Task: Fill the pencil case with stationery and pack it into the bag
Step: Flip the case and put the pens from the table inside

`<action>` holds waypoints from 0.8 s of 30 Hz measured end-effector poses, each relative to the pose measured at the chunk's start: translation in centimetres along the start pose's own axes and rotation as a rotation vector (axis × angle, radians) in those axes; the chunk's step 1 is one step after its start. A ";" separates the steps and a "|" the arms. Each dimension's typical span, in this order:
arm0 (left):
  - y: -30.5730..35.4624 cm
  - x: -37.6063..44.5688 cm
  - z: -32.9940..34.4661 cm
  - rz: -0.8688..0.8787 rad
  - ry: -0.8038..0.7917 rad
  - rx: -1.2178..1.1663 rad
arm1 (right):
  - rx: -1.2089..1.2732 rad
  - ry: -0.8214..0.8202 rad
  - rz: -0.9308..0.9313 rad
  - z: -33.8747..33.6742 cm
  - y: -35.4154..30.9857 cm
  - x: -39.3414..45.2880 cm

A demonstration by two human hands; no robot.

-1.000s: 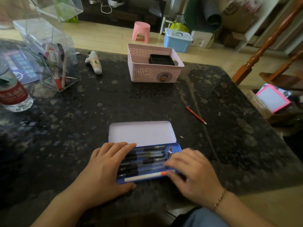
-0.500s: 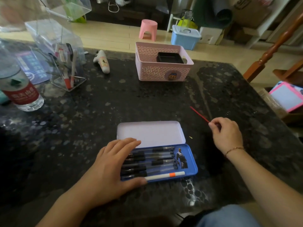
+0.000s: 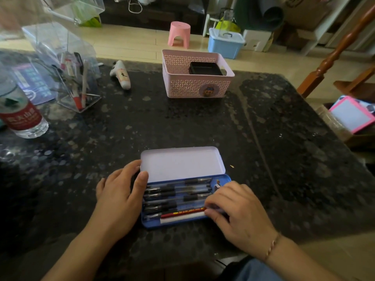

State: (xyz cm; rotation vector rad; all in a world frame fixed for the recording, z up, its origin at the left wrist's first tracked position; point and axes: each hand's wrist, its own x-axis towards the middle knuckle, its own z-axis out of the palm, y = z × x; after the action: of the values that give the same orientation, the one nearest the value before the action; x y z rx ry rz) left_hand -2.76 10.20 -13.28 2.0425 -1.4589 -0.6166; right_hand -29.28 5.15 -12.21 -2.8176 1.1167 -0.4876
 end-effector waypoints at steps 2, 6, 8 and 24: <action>0.1 -0.1 -0.1 0.013 0.010 -0.026 | -0.057 0.030 0.059 -0.4 0.2 -0.5; 0.2 -0.1 -0.2 0.031 0.028 -0.080 | -0.293 -0.008 0.143 -0.7 0.0 -0.8; 0.2 -0.1 -0.2 0.038 0.033 -0.100 | -0.285 -0.025 0.140 -0.4 -0.4 -0.7; 0.7 -0.4 -1.0 -0.032 -0.039 -0.378 | 0.314 0.211 0.500 -0.6 1.3 0.3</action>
State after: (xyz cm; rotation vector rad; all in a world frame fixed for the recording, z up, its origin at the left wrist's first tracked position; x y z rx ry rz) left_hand -2.75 10.57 -12.07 1.7688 -1.2229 -0.8760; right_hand -30.16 4.04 -11.81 -2.1543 1.5588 -0.8307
